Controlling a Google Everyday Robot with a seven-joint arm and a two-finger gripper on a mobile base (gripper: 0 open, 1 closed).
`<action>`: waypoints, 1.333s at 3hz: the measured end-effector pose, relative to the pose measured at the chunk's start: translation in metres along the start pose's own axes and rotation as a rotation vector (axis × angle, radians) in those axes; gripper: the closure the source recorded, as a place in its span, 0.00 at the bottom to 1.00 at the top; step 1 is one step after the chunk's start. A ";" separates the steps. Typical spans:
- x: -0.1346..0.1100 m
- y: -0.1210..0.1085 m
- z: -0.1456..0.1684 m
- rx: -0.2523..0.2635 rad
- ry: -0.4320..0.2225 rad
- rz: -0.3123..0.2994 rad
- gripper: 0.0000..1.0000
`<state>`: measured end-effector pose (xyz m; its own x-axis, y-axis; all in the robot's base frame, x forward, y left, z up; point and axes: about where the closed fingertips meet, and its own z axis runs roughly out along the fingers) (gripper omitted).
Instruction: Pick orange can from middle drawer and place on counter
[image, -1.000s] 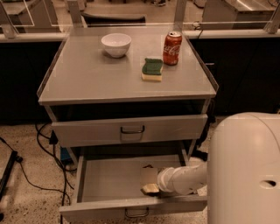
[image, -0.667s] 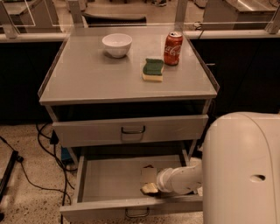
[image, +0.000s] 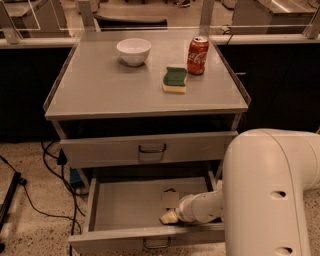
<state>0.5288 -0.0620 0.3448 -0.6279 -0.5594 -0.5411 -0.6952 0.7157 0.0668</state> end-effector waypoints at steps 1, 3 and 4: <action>0.000 0.000 0.000 0.000 0.000 0.000 0.46; -0.007 0.002 -0.008 -0.013 -0.002 -0.041 0.93; -0.028 0.004 -0.026 -0.041 -0.021 -0.154 1.00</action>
Offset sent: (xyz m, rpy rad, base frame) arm 0.0000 0.0000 0.0000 0.0000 0.0000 0.0000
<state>0.5344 -0.0545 0.3824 -0.5056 -0.6522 -0.5648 -0.7967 0.6042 0.0154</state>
